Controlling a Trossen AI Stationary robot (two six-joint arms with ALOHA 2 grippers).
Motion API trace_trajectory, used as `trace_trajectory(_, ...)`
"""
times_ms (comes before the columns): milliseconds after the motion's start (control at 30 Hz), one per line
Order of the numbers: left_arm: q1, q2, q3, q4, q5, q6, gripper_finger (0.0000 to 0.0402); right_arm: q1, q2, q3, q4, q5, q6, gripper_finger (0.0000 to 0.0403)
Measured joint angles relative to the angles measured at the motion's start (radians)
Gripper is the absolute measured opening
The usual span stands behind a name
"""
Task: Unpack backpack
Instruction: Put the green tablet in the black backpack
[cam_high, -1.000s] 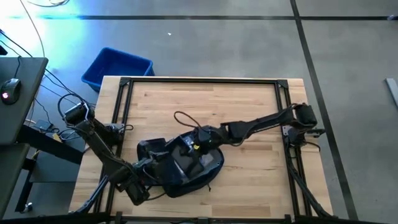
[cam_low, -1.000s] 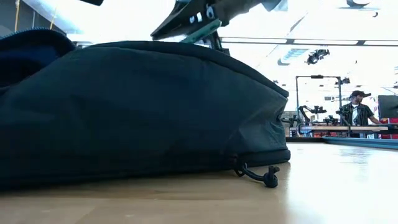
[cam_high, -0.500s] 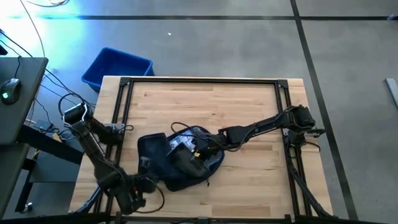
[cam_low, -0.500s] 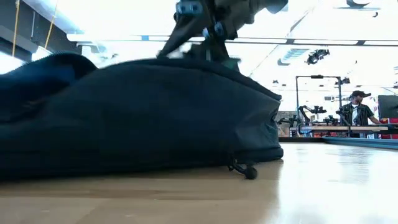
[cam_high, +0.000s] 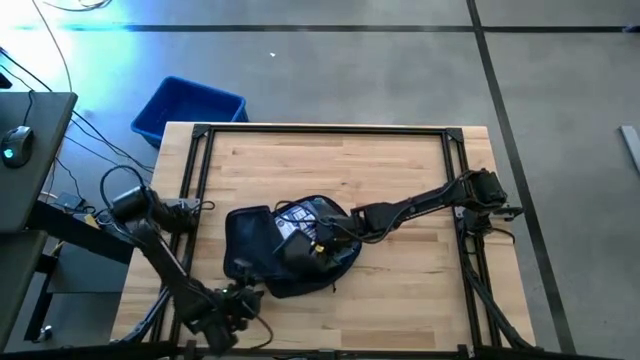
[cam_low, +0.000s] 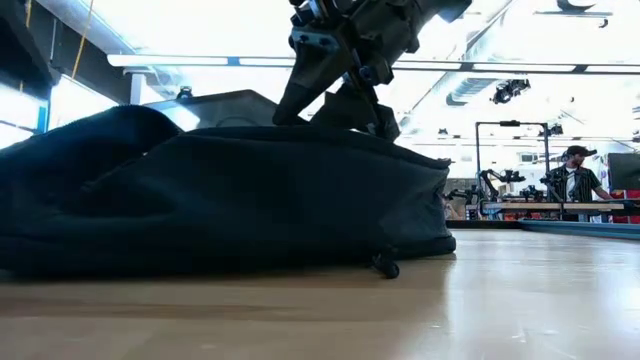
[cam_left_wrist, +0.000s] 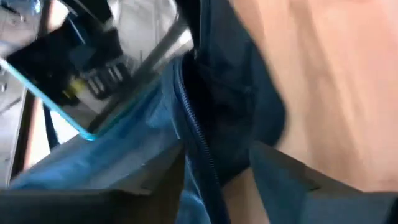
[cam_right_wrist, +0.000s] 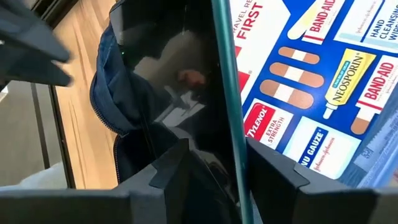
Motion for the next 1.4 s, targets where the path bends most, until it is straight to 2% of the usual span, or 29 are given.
trace_trajectory(100, 0.036, 0.06, 0.0, 0.001, 0.066, -0.007, 0.0203, 0.009, 0.0, 0.0, -0.001, 0.005, -0.009, 0.0137)
trace_trajectory(300, 0.075, 0.114, 0.0, -0.04, 0.064, -0.107, 0.0222, 0.029, 0.0, 0.0, -0.003, -0.001, -0.05, 0.0138)
trace_trajectory(433, 0.083, 0.114, 0.011, -0.064, 0.067, -0.143, 0.0212, 0.048, 0.0, 0.0, -0.003, -0.002, -0.058, 0.0138)
trace_trajectory(633, 0.069, 0.115, 0.127, -0.257, 0.124, -0.231, 0.0188, 0.083, 0.0, 0.0, -0.003, 0.035, -0.07, 0.0138)
trace_trajectory(733, 0.043, 0.113, 0.169, -0.323, 0.121, -0.23, 0.0175, 0.101, 0.0, 0.0, -0.003, 0.073, -0.073, 0.0138)
trace_trajectory(900, 0.035, 0.114, 0.123, -0.359, 0.097, -0.212, 0.0166, 0.133, 0.0, 0.0, -0.003, 0.131, -0.073, 0.0138)
trace_trajectory(1100, 0.08, 0.115, 0.016, -0.296, 0.086, -0.228, 0.0168, 0.175, 0.001, -0.002, -0.009, 0.182, -0.069, 0.0138)
trace_trajectory(1200, 0.093, 0.115, 0.001, -0.291, 0.046, -0.17, 0.0139, 0.186, 0.001, -0.002, -0.038, 0.24, -0.04, 0.0138)
trace_trajectory(1333, 0.094, 0.115, 0.024, -0.295, -0.059, -0.116, 0.0028, 0.188, 0.001, -0.002, -0.084, 0.323, -0.027, 0.0138)
trace_trajectory(1400, 0.095, 0.115, 0.048, -0.327, -0.115, -0.095, 0.0013, 0.187, 0.001, -0.002, -0.1, 0.348, -0.018, 0.0138)
